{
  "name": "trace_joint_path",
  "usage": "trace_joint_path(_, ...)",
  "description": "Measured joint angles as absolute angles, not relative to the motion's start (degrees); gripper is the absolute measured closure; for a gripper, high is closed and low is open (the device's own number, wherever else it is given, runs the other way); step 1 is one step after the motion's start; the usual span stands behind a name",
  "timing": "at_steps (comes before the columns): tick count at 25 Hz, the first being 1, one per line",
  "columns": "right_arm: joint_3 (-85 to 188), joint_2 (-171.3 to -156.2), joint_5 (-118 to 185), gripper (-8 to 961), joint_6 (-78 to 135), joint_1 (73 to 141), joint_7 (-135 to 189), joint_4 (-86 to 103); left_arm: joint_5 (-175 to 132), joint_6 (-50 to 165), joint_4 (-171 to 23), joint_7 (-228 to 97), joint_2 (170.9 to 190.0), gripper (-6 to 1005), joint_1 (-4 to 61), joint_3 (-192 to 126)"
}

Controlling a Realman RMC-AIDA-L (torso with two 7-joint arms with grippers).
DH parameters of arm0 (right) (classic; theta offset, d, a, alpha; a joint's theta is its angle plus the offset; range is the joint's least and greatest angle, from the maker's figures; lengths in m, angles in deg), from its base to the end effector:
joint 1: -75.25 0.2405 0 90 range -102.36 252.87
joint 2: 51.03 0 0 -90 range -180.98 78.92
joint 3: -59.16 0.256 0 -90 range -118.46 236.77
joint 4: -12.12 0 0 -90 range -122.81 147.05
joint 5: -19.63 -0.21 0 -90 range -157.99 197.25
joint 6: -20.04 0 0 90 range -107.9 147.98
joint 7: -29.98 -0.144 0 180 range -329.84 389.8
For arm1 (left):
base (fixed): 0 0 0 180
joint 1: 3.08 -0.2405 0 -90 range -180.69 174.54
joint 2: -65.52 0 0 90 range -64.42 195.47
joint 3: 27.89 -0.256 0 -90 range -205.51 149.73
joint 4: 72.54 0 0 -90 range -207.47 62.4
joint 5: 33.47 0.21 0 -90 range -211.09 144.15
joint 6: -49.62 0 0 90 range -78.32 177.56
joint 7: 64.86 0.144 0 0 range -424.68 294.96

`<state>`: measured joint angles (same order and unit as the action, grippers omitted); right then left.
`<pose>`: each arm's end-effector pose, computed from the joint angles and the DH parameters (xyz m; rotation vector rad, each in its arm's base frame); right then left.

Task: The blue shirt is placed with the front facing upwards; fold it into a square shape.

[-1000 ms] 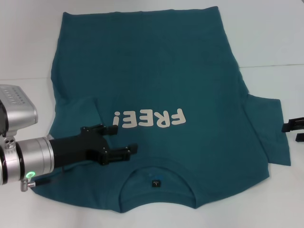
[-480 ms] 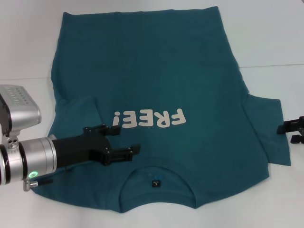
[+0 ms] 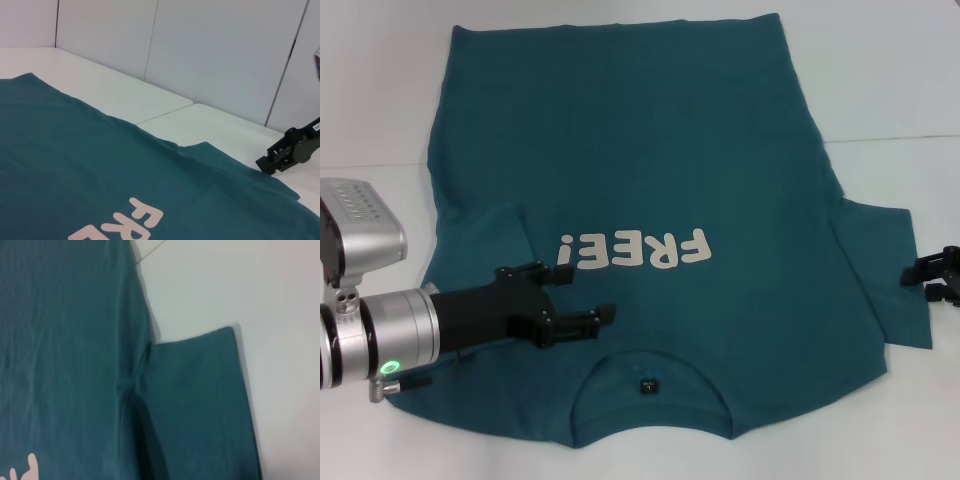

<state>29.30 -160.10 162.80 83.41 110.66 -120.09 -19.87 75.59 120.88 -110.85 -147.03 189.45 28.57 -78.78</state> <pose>0.3663 0.3780 0.0742 -1.6217 1.9504 0.3381 -0.2388 0.3557 -0.0482 -2.6331 -0.6672 -0.5960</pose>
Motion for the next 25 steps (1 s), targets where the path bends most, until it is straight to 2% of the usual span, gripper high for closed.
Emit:
trace_joint_path(2,29.3,-160.10,162.8,464,83.4,110.7,-120.1,-19.9,75.6,120.9,-110.9,-147.0,189.45,122,28.6,-78.8)
trace_joint_path(7,29.3,-160.11,162.8,690,83.4,110.7,-119.7,-19.7,75.6,120.9,-110.9,-147.0,189.45,122,28.6,-78.8)
trace_joint_path(18,28.2,-160.22,162.9,768,82.3,110.7,-118.0,-19.1,75.6,120.9,-110.9,-146.7,189.45,122,28.5,-78.4)
trace_joint_path(25,28.1,-160.64,162.8,890,82.6,110.6,-116.4,-20.2,75.6,120.9,-110.9,-146.7,189.45,122,28.5,-78.4)
